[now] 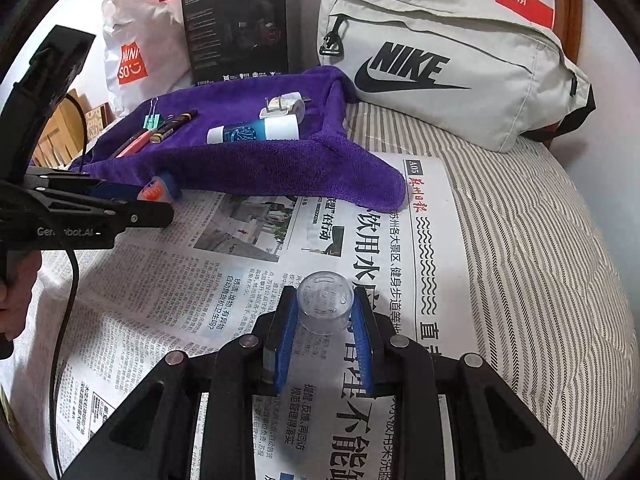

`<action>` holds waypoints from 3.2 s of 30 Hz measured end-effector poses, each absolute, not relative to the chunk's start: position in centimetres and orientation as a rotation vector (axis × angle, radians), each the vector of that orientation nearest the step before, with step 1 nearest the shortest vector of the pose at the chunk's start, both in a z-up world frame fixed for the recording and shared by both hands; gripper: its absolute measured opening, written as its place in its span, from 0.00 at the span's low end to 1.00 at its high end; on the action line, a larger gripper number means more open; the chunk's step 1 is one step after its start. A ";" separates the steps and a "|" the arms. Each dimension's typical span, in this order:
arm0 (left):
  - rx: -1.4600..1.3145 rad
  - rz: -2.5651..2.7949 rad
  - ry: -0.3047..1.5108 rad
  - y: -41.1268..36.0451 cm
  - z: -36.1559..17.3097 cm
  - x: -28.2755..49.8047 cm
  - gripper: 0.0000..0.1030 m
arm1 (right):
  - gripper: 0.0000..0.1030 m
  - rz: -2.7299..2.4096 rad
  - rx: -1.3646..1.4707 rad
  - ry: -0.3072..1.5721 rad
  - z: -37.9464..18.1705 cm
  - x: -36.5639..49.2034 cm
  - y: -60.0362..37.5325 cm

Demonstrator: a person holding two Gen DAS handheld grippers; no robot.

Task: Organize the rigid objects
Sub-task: 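Grasp the clear plastic cap with the right gripper while the left grasps the pink Vaseline jar, then lift the Vaseline jar with the left gripper while the right holds the clear cap, then carry the clear cap onto the towel and open the right gripper while the left carries the jar there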

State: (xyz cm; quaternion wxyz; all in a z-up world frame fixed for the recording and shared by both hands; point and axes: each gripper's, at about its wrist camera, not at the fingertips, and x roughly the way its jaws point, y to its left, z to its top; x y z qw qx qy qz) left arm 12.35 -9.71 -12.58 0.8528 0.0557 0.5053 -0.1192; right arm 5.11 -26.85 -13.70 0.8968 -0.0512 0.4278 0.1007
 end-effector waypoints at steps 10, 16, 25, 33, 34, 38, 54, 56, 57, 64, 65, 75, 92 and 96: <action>0.167 -0.273 1.044 -9.9 -12.6 12.2 0.34 | 0.27 0.212 -0.101 0.888 -13.7 5.1 -26.9; 0.170 -0.282 1.042 -9.7 -12.7 12.4 0.34 | 0.27 0.211 -0.105 0.888 -13.7 5.1 -26.8; 0.191 -0.281 1.056 -9.1 -12.6 11.6 0.34 | 0.27 0.211 -0.104 0.888 -13.7 5.1 -26.8; 0.183 -0.290 1.040 -8.9 -12.6 11.3 0.34 | 0.27 0.210 -0.108 0.888 -13.7 5.1 -26.8; 0.182 -0.291 1.036 -8.9 -12.6 11.2 0.34 | 0.27 0.211 -0.107 0.888 -13.7 5.1 -26.8; 0.188 -0.270 1.049 -8.3 -12.4 10.6 0.34 | 0.27 0.210 -0.109 0.888 -13.7 5.1 -26.7; 0.067 -0.195 1.050 -1.2 -12.1 6.9 0.34 | 0.26 0.258 -0.126 0.942 -13.2 5.7 -26.7; 0.065 -0.200 1.049 -1.2 -12.1 7.0 0.34 | 0.26 0.262 -0.127 0.939 -13.3 5.6 -26.7; 0.064 -0.201 1.048 -1.2 -12.0 7.0 0.34 | 0.26 0.264 -0.122 0.937 -13.3 5.6 -26.8; 0.036 -0.213 1.040 -0.4 -11.7 6.7 0.34 | 0.26 0.286 -0.079 0.932 -12.5 5.3 -27.6; 0.028 -0.212 1.039 -0.2 -11.7 6.7 0.34 | 0.26 0.289 -0.081 0.932 -12.4 5.3 -27.6; -0.003 -0.200 1.042 1.3 -11.7 6.8 0.34 | 0.26 0.330 -0.095 0.927 -10.9 6.2 -25.9; -0.019 -0.168 1.038 3.1 -8.8 8.0 0.34 | 0.26 0.451 -0.101 0.872 -7.1 10.0 -22.0; -0.020 -0.152 1.038 3.8 -8.2 8.5 0.34 | 0.26 0.461 -0.108 0.871 -7.0 12.3 -21.0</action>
